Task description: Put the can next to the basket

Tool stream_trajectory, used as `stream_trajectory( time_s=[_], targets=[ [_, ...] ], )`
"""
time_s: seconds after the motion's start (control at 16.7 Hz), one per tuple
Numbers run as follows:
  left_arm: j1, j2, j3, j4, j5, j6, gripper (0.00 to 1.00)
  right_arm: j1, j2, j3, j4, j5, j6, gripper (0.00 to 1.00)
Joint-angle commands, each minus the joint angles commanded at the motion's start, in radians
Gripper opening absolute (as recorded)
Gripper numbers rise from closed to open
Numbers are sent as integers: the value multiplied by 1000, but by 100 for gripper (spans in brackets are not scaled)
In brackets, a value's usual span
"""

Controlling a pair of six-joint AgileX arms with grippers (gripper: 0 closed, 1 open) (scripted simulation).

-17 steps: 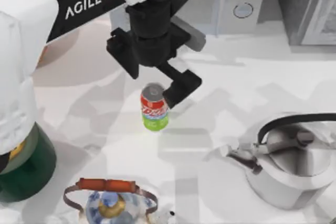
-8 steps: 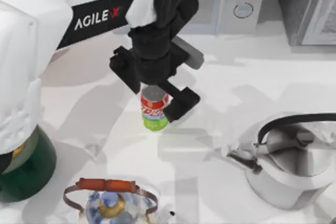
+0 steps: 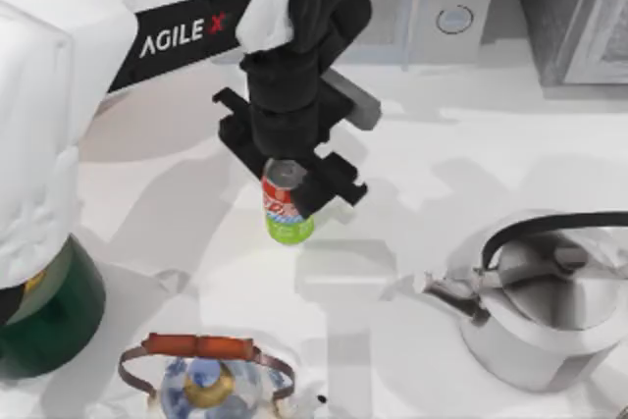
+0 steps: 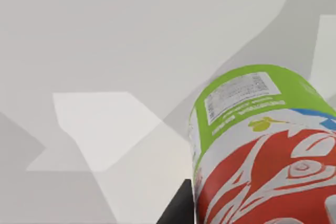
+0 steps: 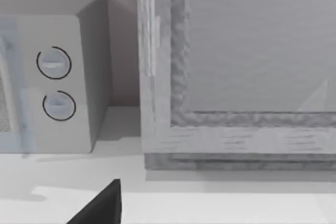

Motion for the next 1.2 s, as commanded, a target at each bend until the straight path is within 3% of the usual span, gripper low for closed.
stream_trajectory(
  time_s=[0.3, 0.36, 0.96, 1.2],
  targets=[
    [0, 0, 0, 0, 0, 0, 2, 0, 0, 0, 0, 0, 0, 100],
    [0, 0, 0, 0, 0, 0, 0, 0, 0, 0, 0, 0, 0, 100],
    [14, -15, -4, -8, 9, 10, 0, 0, 0, 0, 0, 0, 0, 100],
    [165, -130, -43, -64, 68, 85, 0, 0, 0, 0, 0, 0, 0, 100]
  ],
)
